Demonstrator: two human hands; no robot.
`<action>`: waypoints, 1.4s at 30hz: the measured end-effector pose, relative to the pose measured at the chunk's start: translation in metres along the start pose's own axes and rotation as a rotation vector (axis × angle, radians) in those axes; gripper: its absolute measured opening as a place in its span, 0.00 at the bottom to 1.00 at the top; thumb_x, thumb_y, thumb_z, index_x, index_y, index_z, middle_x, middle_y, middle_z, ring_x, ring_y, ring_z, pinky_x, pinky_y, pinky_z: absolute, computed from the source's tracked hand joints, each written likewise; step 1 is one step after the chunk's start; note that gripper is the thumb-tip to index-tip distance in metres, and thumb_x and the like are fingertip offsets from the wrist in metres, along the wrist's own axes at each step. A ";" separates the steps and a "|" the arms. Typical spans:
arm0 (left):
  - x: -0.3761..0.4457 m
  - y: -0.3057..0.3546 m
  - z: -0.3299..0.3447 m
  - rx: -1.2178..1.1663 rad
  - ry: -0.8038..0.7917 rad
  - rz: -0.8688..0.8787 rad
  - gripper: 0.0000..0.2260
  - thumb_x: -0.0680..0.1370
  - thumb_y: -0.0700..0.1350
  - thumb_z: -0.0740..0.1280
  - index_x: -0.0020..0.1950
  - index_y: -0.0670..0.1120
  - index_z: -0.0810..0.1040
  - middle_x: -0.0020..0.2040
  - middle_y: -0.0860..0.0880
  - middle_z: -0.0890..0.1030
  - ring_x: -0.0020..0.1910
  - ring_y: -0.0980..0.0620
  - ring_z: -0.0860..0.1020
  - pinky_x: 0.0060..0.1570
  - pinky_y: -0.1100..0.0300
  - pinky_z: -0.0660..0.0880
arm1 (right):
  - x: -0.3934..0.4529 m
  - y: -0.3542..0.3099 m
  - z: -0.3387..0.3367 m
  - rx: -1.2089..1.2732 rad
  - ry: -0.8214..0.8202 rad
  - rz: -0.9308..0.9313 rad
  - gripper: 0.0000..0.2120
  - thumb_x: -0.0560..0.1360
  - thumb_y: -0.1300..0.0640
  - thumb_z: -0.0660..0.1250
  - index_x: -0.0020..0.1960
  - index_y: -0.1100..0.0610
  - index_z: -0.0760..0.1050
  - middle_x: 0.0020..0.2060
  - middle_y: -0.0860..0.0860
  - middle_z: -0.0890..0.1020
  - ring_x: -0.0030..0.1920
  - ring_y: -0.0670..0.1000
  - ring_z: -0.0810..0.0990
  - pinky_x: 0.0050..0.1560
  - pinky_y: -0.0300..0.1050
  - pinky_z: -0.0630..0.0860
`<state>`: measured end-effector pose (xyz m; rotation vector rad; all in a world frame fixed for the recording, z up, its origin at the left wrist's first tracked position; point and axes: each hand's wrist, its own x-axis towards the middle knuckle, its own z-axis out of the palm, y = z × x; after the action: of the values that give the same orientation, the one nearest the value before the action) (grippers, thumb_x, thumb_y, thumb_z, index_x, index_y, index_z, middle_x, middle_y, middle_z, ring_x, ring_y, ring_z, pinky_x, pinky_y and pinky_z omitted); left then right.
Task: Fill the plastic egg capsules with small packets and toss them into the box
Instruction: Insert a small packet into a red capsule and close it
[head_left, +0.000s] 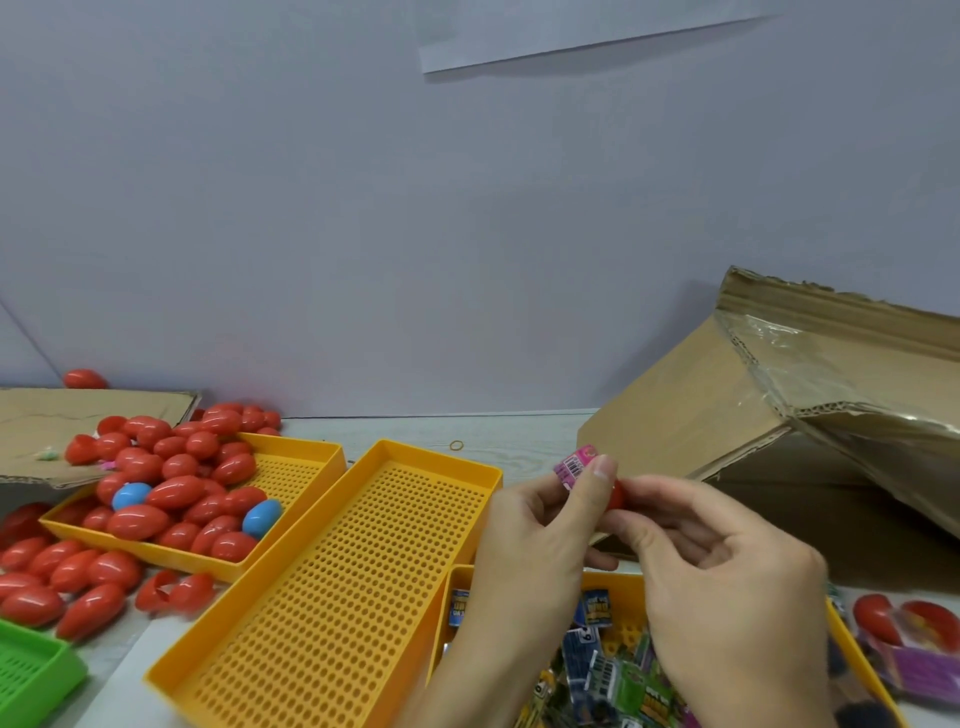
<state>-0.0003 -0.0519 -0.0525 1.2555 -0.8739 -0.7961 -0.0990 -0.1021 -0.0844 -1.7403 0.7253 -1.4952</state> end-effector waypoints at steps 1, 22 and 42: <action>0.000 0.000 0.000 -0.009 0.001 -0.003 0.13 0.77 0.55 0.66 0.39 0.50 0.85 0.39 0.45 0.85 0.34 0.56 0.82 0.22 0.71 0.69 | -0.001 0.001 0.001 -0.020 0.011 -0.005 0.20 0.65 0.65 0.78 0.43 0.40 0.81 0.35 0.41 0.85 0.35 0.40 0.85 0.35 0.32 0.80; 0.000 -0.001 -0.007 -0.055 -0.260 -0.042 0.14 0.78 0.57 0.62 0.41 0.57 0.85 0.40 0.50 0.86 0.38 0.57 0.84 0.34 0.67 0.76 | 0.003 -0.008 -0.007 0.012 -0.279 -0.008 0.38 0.70 0.73 0.71 0.65 0.35 0.70 0.55 0.35 0.80 0.53 0.37 0.80 0.43 0.28 0.78; 0.005 -0.023 -0.001 -0.200 -0.190 -0.177 0.20 0.75 0.65 0.62 0.42 0.52 0.85 0.40 0.45 0.84 0.43 0.48 0.84 0.44 0.56 0.79 | 0.004 -0.002 -0.010 0.117 -0.259 0.089 0.32 0.70 0.70 0.73 0.59 0.35 0.73 0.54 0.40 0.80 0.51 0.43 0.79 0.43 0.30 0.78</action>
<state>0.0026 -0.0592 -0.0748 1.1022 -0.8188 -1.1308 -0.1081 -0.1056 -0.0800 -1.7472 0.5611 -1.1998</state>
